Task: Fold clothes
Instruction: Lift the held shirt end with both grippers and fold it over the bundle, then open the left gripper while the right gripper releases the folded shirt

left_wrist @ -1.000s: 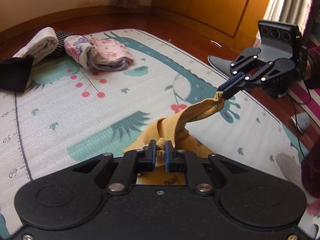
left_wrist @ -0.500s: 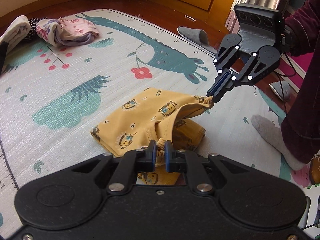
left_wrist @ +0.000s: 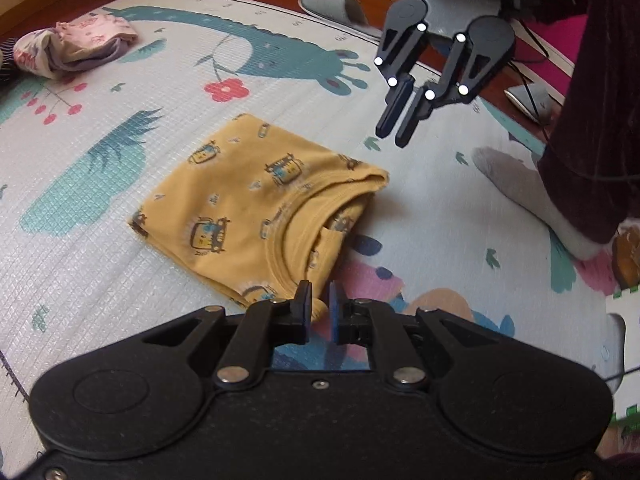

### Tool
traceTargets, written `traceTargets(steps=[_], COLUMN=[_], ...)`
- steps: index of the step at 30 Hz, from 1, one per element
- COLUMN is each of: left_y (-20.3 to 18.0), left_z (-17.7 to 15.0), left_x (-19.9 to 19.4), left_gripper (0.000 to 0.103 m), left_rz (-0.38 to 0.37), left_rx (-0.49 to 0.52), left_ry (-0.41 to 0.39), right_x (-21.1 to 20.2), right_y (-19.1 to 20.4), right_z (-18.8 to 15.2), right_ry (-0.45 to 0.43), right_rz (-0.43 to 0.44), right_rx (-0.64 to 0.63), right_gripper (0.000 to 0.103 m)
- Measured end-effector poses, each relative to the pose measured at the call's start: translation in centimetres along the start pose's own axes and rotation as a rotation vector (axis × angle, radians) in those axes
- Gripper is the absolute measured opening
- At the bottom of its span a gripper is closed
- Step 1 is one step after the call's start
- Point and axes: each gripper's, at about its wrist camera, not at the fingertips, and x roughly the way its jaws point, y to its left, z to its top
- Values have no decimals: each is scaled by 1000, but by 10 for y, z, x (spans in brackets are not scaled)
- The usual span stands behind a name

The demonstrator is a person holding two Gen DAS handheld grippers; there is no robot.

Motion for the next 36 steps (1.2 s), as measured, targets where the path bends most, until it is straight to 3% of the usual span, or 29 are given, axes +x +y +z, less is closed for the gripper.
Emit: traceTargets(steps=[4, 7, 9, 12, 16, 24, 27, 30, 32, 36], left_y=[21, 39, 44, 40, 43, 73, 84, 92, 90, 69], left_z=[5, -5, -11, -12, -2, 37, 42, 37, 39, 38], left_x=[8, 16, 27, 37, 23, 33, 54, 65, 61, 47], left_gripper=[6, 7, 7, 7, 7, 8, 14, 19, 19, 20], left_rz=[37, 6, 0, 10, 50, 155, 191, 219, 228, 248], left_rx=[-145, -334, -409, -421, -383, -272, -224, -199, -210, -153], left_ry=[23, 28, 62, 87, 49, -112, -83, -80, -65, -118], right_x=[16, 31, 41, 58, 44, 47, 61, 82, 83, 73], right_y=[-5, -8, -12, -11, -11, -44, -58, -76, -78, -71], right_z=[8, 11, 7, -3, -1, 44, 55, 50, 46, 47], right_ry=[-13, -9, 20, 106, 49, -68, -78, -15, -47, -95], right_rz=[-70, -106, -106, -91, -97, -243, -268, -291, -282, -302], right_rx=[4, 1, 23, 19, 34, 2, -2, 27, -1, -11], right_gripper=[18, 20, 26, 28, 27, 27, 27, 29, 32, 31])
